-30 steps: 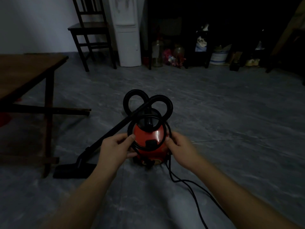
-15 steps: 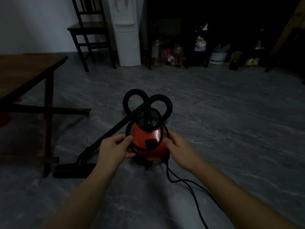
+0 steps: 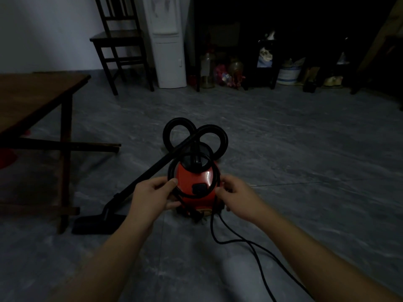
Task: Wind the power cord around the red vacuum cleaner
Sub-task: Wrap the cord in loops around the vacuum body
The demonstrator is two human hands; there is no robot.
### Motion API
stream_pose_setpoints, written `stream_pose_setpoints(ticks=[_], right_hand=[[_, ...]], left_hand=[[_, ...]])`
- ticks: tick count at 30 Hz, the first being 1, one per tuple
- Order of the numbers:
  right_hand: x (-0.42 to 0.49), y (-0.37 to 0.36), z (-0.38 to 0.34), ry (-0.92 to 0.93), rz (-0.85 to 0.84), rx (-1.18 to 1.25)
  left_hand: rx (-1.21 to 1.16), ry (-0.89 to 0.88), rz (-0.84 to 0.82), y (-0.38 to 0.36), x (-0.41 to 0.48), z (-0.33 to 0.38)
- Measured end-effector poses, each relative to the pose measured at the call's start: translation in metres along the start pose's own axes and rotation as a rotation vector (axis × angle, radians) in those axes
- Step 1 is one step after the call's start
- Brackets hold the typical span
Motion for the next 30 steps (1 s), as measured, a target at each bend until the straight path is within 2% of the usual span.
stream_pose_setpoints(ticks=[7, 24, 30], right_hand=[[0.004, -0.003, -0.003, -0.065, -0.003, 0.224], [0.001, -0.003, -0.007, 0.074, 0.002, 0.228], [0.008, 0.004, 0.002, 0.038, 0.097, 0.163]], left_hand=[[0.16, -0.052, 0.064, 0.004, 0.002, -0.005], [0.174, -0.023, 0.09, 0.006, 0.01, -0.014], [0.115, 0.036, -0.042, -0.004, 0.003, -0.009]])
Point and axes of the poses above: each hand's wrist, its own x-axis towards the middle knuckle, its own y-axis out of the back of the hand, z = x × y, the point moved 3 cm from there along x, towards the middle knuckle, and after that the axes turned 1 degree about -z, right-handed, at the moved point
